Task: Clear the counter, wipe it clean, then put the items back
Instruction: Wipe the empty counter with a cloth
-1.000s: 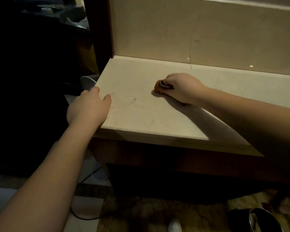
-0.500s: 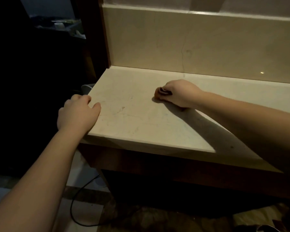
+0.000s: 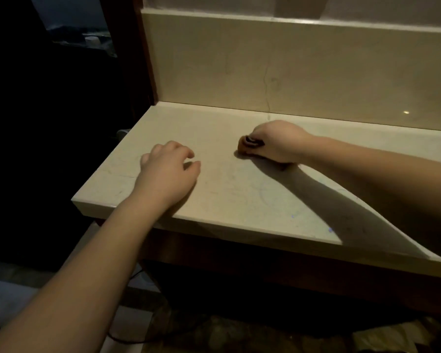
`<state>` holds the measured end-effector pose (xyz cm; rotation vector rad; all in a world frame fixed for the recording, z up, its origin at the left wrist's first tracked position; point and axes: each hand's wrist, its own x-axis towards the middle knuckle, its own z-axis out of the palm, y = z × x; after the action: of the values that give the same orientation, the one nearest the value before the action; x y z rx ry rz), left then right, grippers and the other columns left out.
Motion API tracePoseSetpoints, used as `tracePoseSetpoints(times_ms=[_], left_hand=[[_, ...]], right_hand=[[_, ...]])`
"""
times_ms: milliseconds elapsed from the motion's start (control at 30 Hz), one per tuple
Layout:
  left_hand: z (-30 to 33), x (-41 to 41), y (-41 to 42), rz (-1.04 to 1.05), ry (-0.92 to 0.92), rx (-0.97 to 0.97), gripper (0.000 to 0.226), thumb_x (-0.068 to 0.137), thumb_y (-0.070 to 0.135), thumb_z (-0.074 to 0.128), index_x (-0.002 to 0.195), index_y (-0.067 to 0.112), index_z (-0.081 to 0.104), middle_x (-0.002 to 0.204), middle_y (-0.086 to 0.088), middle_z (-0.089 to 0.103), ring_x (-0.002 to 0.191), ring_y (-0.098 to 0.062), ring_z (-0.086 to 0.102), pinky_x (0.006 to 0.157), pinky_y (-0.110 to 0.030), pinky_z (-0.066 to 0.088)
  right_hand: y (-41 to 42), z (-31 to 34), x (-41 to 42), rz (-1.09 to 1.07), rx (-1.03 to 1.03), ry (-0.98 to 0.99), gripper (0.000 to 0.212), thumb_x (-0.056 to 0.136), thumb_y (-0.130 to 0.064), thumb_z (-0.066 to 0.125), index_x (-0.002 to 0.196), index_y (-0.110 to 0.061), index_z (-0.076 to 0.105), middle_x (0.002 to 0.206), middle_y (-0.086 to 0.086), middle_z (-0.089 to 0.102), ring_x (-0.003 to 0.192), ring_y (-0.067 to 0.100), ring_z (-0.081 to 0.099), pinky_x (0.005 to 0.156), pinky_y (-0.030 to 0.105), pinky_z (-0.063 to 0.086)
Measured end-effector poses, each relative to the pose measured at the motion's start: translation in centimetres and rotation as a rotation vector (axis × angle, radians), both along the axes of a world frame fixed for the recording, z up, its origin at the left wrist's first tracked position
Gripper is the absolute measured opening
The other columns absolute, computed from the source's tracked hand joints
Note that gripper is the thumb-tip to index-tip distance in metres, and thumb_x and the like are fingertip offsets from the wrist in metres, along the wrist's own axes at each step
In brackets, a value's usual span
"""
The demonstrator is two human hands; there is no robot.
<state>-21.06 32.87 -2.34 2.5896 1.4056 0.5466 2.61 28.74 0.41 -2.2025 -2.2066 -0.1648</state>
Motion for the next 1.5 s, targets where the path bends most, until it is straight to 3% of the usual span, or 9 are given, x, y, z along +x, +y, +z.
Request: tracePoseSetpoints(times_ms=[100, 267, 467, 700, 900, 1033, 1133, 1333, 1500], left_hand=[[-0.5, 1.5, -0.4, -0.024, 0.03, -0.025, 0.038, 0.096, 0.042, 0.042, 0.126, 0.024, 0.056, 0.133, 0.002, 0.05, 0.123, -0.02, 0.039, 0.101, -0.039, 0.029], [-1.5, 2.0, -0.2, -0.012, 0.036, 0.036, 0.035, 0.096, 0.036, 0.04, 0.125, 0.022, 0.056, 0.13, 0.002, 0.05, 0.119, -0.02, 0.039, 0.097, -0.039, 0.031], [-1.6, 1.8, -0.1, -0.026, 0.031, 0.022, 0.035, 0.097, 0.036, 0.039, 0.124, 0.022, 0.057, 0.129, 0.004, 0.051, 0.118, -0.019, 0.039, 0.097, -0.038, 0.029], [-1.8, 1.8, 0.2, -0.027, 0.026, 0.032, 0.034, 0.096, 0.036, 0.04, 0.124, 0.023, 0.056, 0.129, 0.004, 0.05, 0.118, -0.018, 0.038, 0.097, -0.039, 0.03], [-1.7, 1.8, 0.1, -0.035, 0.042, 0.028, 0.035, 0.097, 0.036, 0.039, 0.124, 0.022, 0.056, 0.128, 0.003, 0.05, 0.117, -0.019, 0.039, 0.096, -0.039, 0.03], [-1.8, 1.8, 0.2, -0.035, 0.027, 0.03, 0.033, 0.096, 0.037, 0.039, 0.122, 0.024, 0.055, 0.128, 0.004, 0.05, 0.117, -0.019, 0.039, 0.097, -0.04, 0.031], [-1.8, 1.8, 0.2, -0.034, 0.026, 0.038, 0.033, 0.096, 0.036, 0.039, 0.122, 0.024, 0.055, 0.127, 0.004, 0.05, 0.116, -0.019, 0.04, 0.096, -0.04, 0.031], [-1.7, 1.6, 0.1, -0.046, 0.028, 0.027, 0.035, 0.097, 0.036, 0.039, 0.124, 0.023, 0.056, 0.129, 0.004, 0.05, 0.118, -0.019, 0.039, 0.097, -0.04, 0.03], [-1.7, 1.7, 0.2, -0.037, 0.019, 0.027, 0.034, 0.096, 0.037, 0.04, 0.123, 0.023, 0.056, 0.129, 0.004, 0.05, 0.118, -0.019, 0.039, 0.097, -0.04, 0.03]], right_hand=[[-0.1, -0.4, -0.9, 0.084, 0.027, 0.052, 0.051, 0.089, -0.06, 0.047, 0.082, -0.012, 0.062, 0.091, 0.006, 0.06, 0.088, 0.031, 0.058, 0.07, 0.033, 0.042], [-6.0, -1.0, -4.4, 0.468, -0.04, 0.182, 0.043, 0.087, -0.055, 0.049, 0.105, -0.022, 0.071, 0.101, -0.004, 0.066, 0.092, 0.017, 0.059, 0.073, 0.032, 0.048], [0.6, -0.2, 1.2, 0.026, 0.033, 0.038, 0.051, 0.087, -0.063, 0.049, 0.074, -0.014, 0.053, 0.081, 0.001, 0.052, 0.086, 0.031, 0.057, 0.064, 0.032, 0.035], [-6.1, -0.7, -3.5, 0.46, -0.106, 0.208, 0.047, 0.084, -0.059, 0.046, 0.1, -0.024, 0.072, 0.096, -0.006, 0.066, 0.086, 0.014, 0.06, 0.069, 0.03, 0.047], [1.0, -0.3, 1.3, -0.015, 0.05, 0.024, 0.046, 0.09, -0.057, 0.051, 0.07, -0.016, 0.05, 0.078, 0.001, 0.05, 0.087, 0.032, 0.056, 0.065, 0.032, 0.033], [-3.1, -1.1, -3.3, 0.301, 0.047, 0.139, 0.047, 0.088, -0.057, 0.048, 0.097, -0.017, 0.07, 0.094, 0.0, 0.065, 0.09, 0.023, 0.06, 0.071, 0.032, 0.045], [-6.8, -1.0, -5.4, 0.496, -0.105, 0.263, 0.044, 0.085, -0.054, 0.045, 0.105, -0.024, 0.071, 0.098, -0.004, 0.066, 0.09, 0.014, 0.059, 0.068, 0.031, 0.047], [0.2, -0.1, 1.7, -0.054, 0.024, 0.105, 0.047, 0.088, -0.057, 0.052, 0.081, -0.011, 0.06, 0.084, 0.003, 0.057, 0.088, 0.031, 0.057, 0.068, 0.033, 0.039], [-4.6, -1.2, -2.7, 0.283, 0.008, 0.168, 0.025, 0.087, -0.039, 0.064, 0.093, -0.015, 0.07, 0.09, -0.002, 0.065, 0.086, 0.022, 0.061, 0.067, 0.029, 0.042]])
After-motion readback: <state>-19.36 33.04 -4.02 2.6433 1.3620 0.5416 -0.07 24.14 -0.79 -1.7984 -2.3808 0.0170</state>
